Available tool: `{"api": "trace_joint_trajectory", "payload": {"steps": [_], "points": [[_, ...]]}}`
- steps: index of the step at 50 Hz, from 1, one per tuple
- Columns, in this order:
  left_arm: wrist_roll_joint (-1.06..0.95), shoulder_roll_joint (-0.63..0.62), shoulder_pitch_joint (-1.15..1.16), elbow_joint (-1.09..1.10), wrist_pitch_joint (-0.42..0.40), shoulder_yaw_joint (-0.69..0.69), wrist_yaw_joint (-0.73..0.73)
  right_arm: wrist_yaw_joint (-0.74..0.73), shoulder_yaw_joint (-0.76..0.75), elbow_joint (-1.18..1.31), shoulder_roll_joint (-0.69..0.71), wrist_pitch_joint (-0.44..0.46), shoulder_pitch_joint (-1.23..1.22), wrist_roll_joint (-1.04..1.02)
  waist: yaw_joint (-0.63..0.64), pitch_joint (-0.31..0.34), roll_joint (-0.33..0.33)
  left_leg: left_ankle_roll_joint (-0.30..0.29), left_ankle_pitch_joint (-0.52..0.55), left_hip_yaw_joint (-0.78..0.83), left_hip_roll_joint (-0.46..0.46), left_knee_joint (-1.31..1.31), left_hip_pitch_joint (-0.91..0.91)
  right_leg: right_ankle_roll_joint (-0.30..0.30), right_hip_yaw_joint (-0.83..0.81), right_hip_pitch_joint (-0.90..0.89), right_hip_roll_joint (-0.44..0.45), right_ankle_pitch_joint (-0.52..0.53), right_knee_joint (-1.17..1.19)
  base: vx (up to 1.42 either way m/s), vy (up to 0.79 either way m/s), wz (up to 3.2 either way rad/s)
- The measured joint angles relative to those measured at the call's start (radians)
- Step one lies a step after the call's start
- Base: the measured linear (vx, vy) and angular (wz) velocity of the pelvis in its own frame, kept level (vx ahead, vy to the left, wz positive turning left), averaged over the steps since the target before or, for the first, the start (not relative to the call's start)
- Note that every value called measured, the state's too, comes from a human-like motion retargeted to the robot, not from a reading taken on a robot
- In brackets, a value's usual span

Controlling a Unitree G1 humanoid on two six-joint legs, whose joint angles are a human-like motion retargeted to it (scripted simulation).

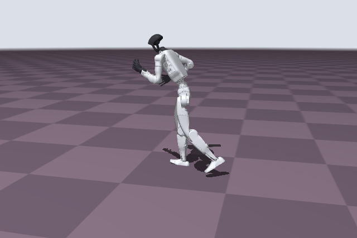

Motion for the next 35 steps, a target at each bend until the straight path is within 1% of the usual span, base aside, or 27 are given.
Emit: {"api": "trace_joint_trajectory", "payload": {"steps": [2,3,4,5,7,8,10,12,15,17,18,20,22,23,24,25,26,27,28,30,32,33,35], "points": [[0.068,0.008,0.195,0.021,-0.006,0.028,-0.053,-0.011,0.054,0.095,0.065,-0.041,-0.125,-0.03,0.053,0.019,0.025,0.036,0.049,-0.006,0.054,0.259,-0.081,-0.08,0.035,0.01,0.031,-0.109,0.114,0.95,-0.23,-1.08],[0.114,0.018,0.306,0.055,-0.002,0.041,-0.041,-0.048,0.075,0.134,0.107,-0.064,-0.207,-0.05,0.091,0.03,0.04,0.051,0.084,-0.01,0.081,0.381,-0.123,-0.119,0.06,0.009,0.05,-0.169,0.186,0.96,-0.18,-1.46],[0.133,0.03,0.426,0.095,0.006,0.055,-0.021,-0.1,0.082,0.153,0.154,-0.083,-0.302,-0.067,0.133,0.039,0.049,0.063,0.098,-0.015,0.096,0.486,-0.16,-0.141,0.086,0.009,0.064,-0.219,0.255,0.98,-0.14,-1.67],[0.138,0.042,0.549,0.138,0.015,0.069,0.001,-0.159,0.083,0.162,0.205,-0.1,-0.404,-0.081,0.179,0.047,0.055,0.074,0.1,-0.02,0.104,0.58,-0.194,-0.155,0.113,0.01,0.076,-0.263,0.321,1.0,-0.1,-1.79],[0.064,0.083,0.801,0.168,0.02,0.127,-0.022,-0.233,0.048,0.147,0.311,-0.106,-0.657,-0.094,0.273,0.049,0.034,0.096,0.015,-0.024,0.077,0.691,-0.26,-0.134,0.167,0.042,0.078,-0.304,0.379,1.01,-0.05,-1.78],[0.02,0.114,0.921,0.155,0.016,0.166,-0.052,-0.247,0.025,0.139,0.354,-0.101,-0.789,-0.096,0.321,0.046,0.016,0.11,-0.031,-0.021,0.059,0.714,-0.292,-0.117,0.195,0.07,0.075,-0.305,0.375,1.02,0.0,-1.62],[-0.031,0.202,1.124,0.105,0.004,0.252,-0.111,-0.276,0.001,0.124,0.399,-0.1,-1.029,-0.101,0.424,0.038,-0.023,0.14,-0.094,0.002,0.031,0.696,-0.354,-0.086,0.248,0.14,0.059,-0.267,0.325,1.02,0.04,-1.36],[-0.05,0.298,1.246,0.068,-0.004,0.315,-0.148,-0.322,0.046,0.087,0.376,-0.123,-1.184,-0.079,0.529,0.029,-0.058,0.158,-0.133,0.037,0.007,0.581,-0.406,-0.054,0.287,0.209,0.028,-0.182,0.255,1.04,0.12,-0.96],[-0.112,0.399,1.339,0.032,0.0,0.401,-0.178,-0.378,0.147,0.028,0.316,-0.155,-1.343,-0.037,0.662,0.032,-0.117,0.151,-0.163,0.092,-0.03,0.264,-0.443,-0.009,0.32,0.291,-0.018,-0.018,0.168,1.06,0.2,-0.65],[-0.15,0.413,1.347,0.025,0.003,0.427,-0.175,-0.376,0.186,-0.007,0.297,-0.146,-1.407,-0.078,0.705,0.044,-0.148,0.129,-0.164,0.14,-0.043,-0.03,-0.42,0.014,0.334,0.346,-0.029,0.088,0.132,1.1,0.25,-0.4],[-0.162,0.411,1.336,0.025,0.001,0.427,-0.17,-0.368,0.199,-0.026,0.298,-0.138,-1.425,-0.111,0.716,0.053,-0.157,0.108,-0.164,0.169,-0.044,-0.177,-0.398,0.024,0.341,0.379,-0.027,0.13,0.121,1.12,0.27,-0.23],[-0.158,0.398,1.283,0.037,-0.008,0.396,-0.16,-0.334,0.231,-0.067,0.319,-0.133,-1.411,-0.147,0.718,0.077,-0.162,0.057,-0.13,0.215,-0.042,-0.388,-0.354,0.036,0.356,0.454,-0.014,0.185,0.126,1.15,0.29,0.03],[-0.117,0.371,1.161,0.091,-0.015,0.307,-0.144,-0.274,0.278,-0.095,0.342,-0.136,-1.316,-0.106,0.692,0.108,-0.153,0.056,-0.086,0.197,-0.045,-0.388,-0.323,0.036,0.367,0.503,-0.005,0.203,0.224,1.17,0.32,0.53],[-0.089,0.35,1.093,0.124,-0.013,0.253,-0.138,-0.241,0.302,-0.097,0.352,-0.135,-1.243,-0.076,0.669,0.111,-0.154,0.083,-0.109,0.17,-0.048,-0.31,-0.327,0.038,0.371,0.497,-0.003,0.204,0.318,1.19,0.3,0.77],[-0.053,0.33,1.02,0.152,-0.011,0.207,-0.13,-0.22,0.306,-0.101,0.351,-0.135,-1.154,-0.074,0.646,0.104,-0.163,0.105,-0.182,0.153,-0.036,-0.15,-0.369,0.064,0.372,0.453,-0.005,0.189,0.466,1.21,0.27,0.79],[-0.013,0.311,0.945,0.178,-0.01,0.165,-0.12,-0.204,0.3,-0.105,0.346,-0.135,-1.058,-0.086,0.624,0.091,-0.176,0.125,-0.279,0.141,-0.017,0.051,-0.43,0.101,0.371,0.39,-0.009,0.166,0.641,1.15,0.26,0.77],[0.027,0.281,0.826,0.19,0.0,0.124,-0.083,-0.203,0.28,-0.093,0.324,-0.128,-0.971,-0.175,0.598,0.106,-0.175,0.154,-0.317,0.124,-0.036,0.064,-0.393,0.062,0.375,0.357,-0.011,0.131,0.745,1.09,0.25,0.78],[0.069,0.251,0.704,0.195,0.009,0.089,-0.049,-0.197,0.255,-0.085,0.3,-0.121,-0.874,-0.249,0.57,0.116,-0.175,0.17,-0.352,0.112,-0.05,0.08,-0.361,0.031,0.373,0.318,-0.015,0.094,0.845,1.02,0.24,0.82],[0.116,0.218,0.575,0.183,0.014,0.068,-0.019,-0.182,0.218,-0.086,0.272,-0.117,-0.758,-0.292,0.541,0.116,-0.176,0.161,-0.379,0.108,-0.056,0.104,-0.339,0.013,0.361,0.264,-0.026,0.053,0.941,1.03,0.2,0.91],[0.205,0.135,0.297,0.148,0.038,0.049,0.019,-0.095,0.143,-0.102,0.226,-0.101,-0.511,-0.236,0.459,0.105,-0.163,0.123,-0.392,0.078,-0.069,0.078,-0.276,-0.023,0.317,0.164,-0.037,-0.017,1.047,1.02,0.14,1.21],[0.283,0.047,0.036,0.12,0.065,0.048,0.086,-0.015,0.083,-0.128,0.174,-0.084,-0.29,-0.081,0.33,0.072,-0.126,0.075,-0.347,0.014,-0.072,-0.013,-0.208,-0.045,0.249,0.075,-0.03,-0.061,1.021,1.01,0.06,1.68],[0.317,0.016,-0.081,0.109,0.077,0.048,0.136,0.004,0.057,-0.14,0.137,-0.081,-0.202,-0.013,0.257,0.056,-0.102,0.051,-0.312,-0.021,-0.066,-0.063,-0.175,-0.049,0.213,0.038,-0.023,-0.073,0.971,1.01,-0.03,1.76],[0.358,-0.002,-0.289,0.096,0.097,0.051,0.24,0.02,-0.005,-0.156,0.05,-0.076,-0.068,0.079,0.111,0.03,-0.055,0.001,-0.227,-0.082,-0.043,-0.152,-0.116,-0.044,0.147,-0.021,-0.005,-0.074,0.807,1.02,-0.13,1.6]]}}
